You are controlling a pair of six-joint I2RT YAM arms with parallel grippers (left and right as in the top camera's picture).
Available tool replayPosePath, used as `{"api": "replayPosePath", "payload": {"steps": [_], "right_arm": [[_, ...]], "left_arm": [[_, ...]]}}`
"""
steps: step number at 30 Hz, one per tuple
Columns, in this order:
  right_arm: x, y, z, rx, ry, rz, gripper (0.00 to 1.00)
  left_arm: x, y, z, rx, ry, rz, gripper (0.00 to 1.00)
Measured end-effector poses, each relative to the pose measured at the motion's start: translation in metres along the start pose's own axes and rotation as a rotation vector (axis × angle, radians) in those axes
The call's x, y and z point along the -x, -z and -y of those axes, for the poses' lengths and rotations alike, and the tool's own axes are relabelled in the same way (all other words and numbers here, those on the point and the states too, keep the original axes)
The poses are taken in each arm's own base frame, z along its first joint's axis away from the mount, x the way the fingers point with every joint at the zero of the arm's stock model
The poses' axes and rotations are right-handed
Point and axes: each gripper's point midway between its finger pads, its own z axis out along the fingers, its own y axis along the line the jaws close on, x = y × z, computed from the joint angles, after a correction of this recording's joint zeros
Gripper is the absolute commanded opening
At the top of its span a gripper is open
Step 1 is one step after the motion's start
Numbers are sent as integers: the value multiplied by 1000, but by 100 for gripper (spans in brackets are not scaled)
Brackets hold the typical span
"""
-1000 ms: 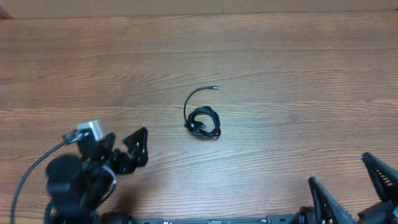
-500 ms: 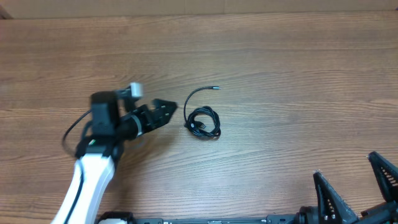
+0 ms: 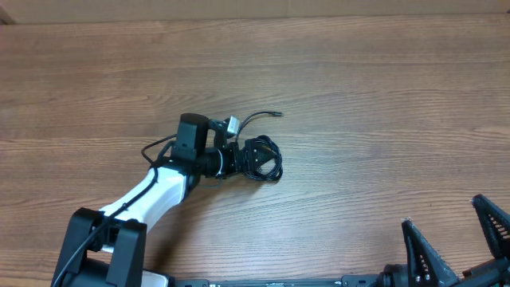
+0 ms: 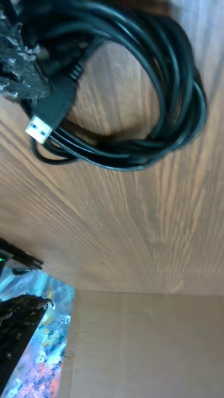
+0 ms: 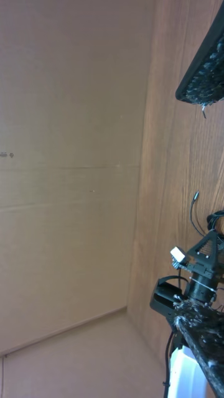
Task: Untangle cables
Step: 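Move the left gripper forward to the black cable coil, then grasp the black cable coil with the left gripper and lift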
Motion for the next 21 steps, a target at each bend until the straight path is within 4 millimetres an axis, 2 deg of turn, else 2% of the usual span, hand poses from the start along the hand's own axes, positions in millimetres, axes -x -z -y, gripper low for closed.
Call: {"api": "replayPosePath", "payload": {"steps": [3, 7, 14, 17, 21], "right_arm": [[0, 0, 0, 0, -1, -1, 100], [-4, -3, 2, -1, -5, -12, 100], [-10, -9, 5, -3, -13, -31, 100], [-10, -9, 5, -3, -12, -31, 100], [-10, -9, 5, -3, -14, -33, 100]], "left_arm": [[1, 3, 2, 22, 31, -24, 100], [13, 15, 14, 111, 21, -53, 100], [39, 45, 33, 288, -135, -52, 100], [43, 50, 25, 352, -168, -42, 100], [41, 62, 0, 500, -156, -41, 99]]}}
